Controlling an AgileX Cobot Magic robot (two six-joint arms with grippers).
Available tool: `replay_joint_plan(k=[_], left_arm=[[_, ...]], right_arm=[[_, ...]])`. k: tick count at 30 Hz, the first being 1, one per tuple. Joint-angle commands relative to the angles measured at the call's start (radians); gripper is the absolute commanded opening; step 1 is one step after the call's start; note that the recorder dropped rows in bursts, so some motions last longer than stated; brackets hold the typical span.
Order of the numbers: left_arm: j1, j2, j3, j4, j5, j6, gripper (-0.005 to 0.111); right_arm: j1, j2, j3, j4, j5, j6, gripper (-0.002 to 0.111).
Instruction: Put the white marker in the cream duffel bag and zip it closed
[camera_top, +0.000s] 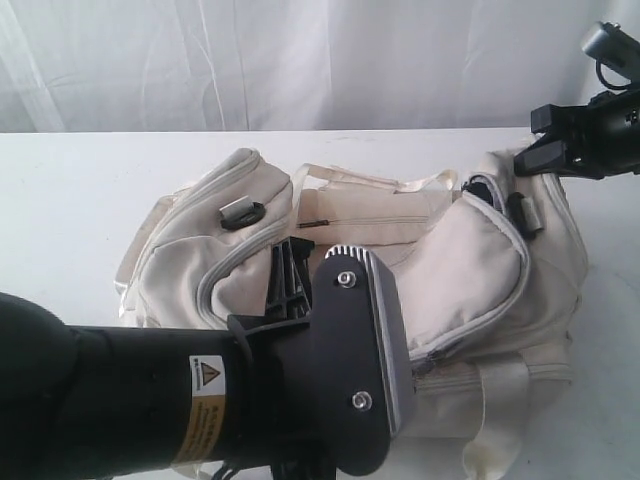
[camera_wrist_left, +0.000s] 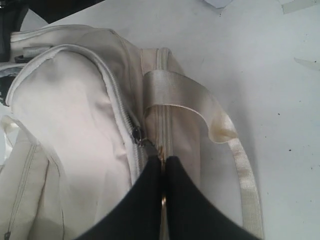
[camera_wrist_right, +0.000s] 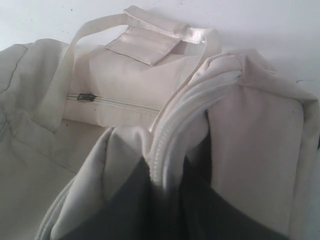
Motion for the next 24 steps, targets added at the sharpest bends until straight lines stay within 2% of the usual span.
replay_joint_plan(k=[1,2,4,9,13,18,21,22,24], left_arm=[[-0.008,-0.013,0.007,0.001,0.004,-0.012,0.000],[-0.008,-0.013,0.007,0.001,0.004,-0.012,0.000],[-0.008,-0.013,0.007,-0.010,0.004,-0.012,0.000],[-0.008,-0.013,0.007,-0.015,0.004,-0.012,0.000],[-0.008,-0.013,0.007,-0.015,0.019,-0.012,0.000],[-0.008,-0.013,0.007,-0.015,0.050,-0.012,0.000],[-0.008,-0.013,0.007,-0.015,0.057,-0.012,0.000],[-0.008,-0.013,0.007,-0.015,0.061,-0.012,0.000],[-0.008,-0.013,0.007,-0.015,0.076,-0.012,0.000]], right_arm=[[-0.007,-0.010,-0.010,0.009,0.002,0.000,0.041],[-0.007,-0.015,-0.010,0.009,0.010,0.000,0.053],[-0.007,-0.025,-0.010,0.009,0.027,-0.002,0.062],[-0.007,-0.099,-0.010,-0.028,0.086,0.000,0.062],[-0.007,-0.231,0.008,-0.165,0.184,0.011,0.062],[0.016,-0.456,0.054,-0.255,0.194,-0.117,0.062],[0.025,-0.535,0.054,-0.289,0.269,-0.151,0.062],[0.046,-0.569,0.054,-0.296,0.347,-0.222,0.062],[0.094,-0.593,0.079,-0.321,0.347,-0.332,0.062]])
